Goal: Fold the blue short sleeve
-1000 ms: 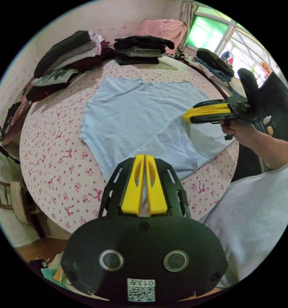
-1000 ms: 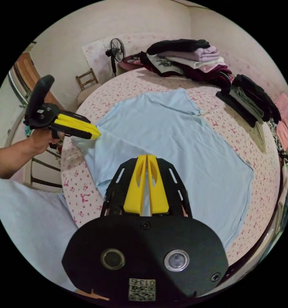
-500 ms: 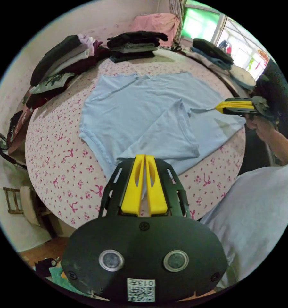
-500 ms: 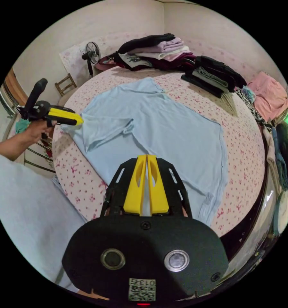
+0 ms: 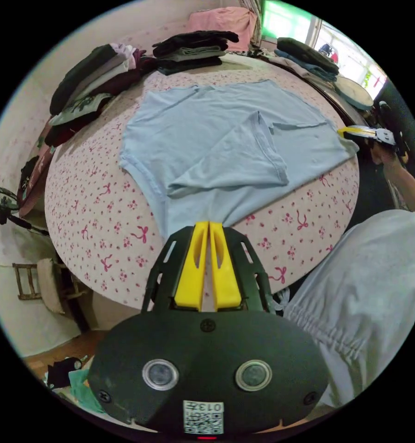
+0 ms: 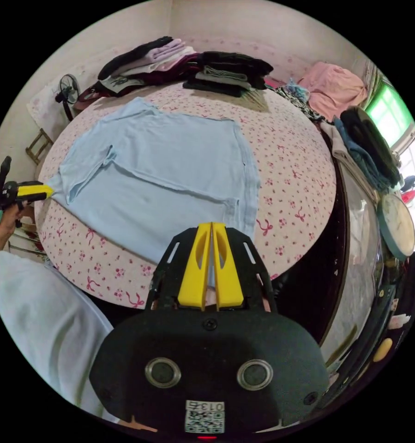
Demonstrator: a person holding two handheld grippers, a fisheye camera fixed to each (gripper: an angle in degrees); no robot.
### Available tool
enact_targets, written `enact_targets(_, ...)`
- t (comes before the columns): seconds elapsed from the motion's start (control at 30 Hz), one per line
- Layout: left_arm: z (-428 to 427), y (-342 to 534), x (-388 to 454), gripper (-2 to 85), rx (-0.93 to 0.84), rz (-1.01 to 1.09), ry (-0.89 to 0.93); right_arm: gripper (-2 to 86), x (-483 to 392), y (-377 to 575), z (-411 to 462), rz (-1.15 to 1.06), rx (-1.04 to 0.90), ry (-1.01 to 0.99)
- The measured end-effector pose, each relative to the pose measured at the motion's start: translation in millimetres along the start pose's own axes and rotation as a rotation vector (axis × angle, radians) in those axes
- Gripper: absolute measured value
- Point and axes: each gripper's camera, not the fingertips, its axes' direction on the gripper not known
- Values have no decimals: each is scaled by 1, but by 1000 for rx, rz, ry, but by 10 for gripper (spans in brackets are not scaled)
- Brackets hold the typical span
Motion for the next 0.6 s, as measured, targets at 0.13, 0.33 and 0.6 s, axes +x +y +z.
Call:
enact_targets(0.13, 2, 3, -5, -2, 5, -49, 62, 3, 26, 12, 5, 65, -53, -20)
enact_targets(0.33, -20, 1, -2, -3, 88, -55, 21, 3, 46, 35, -26, 22, 31, -23)
enact_targets(0.6, 7, -32, 26, -2, -17, 135, 10, 1, 32, 51, -11, -141, -48, -52)
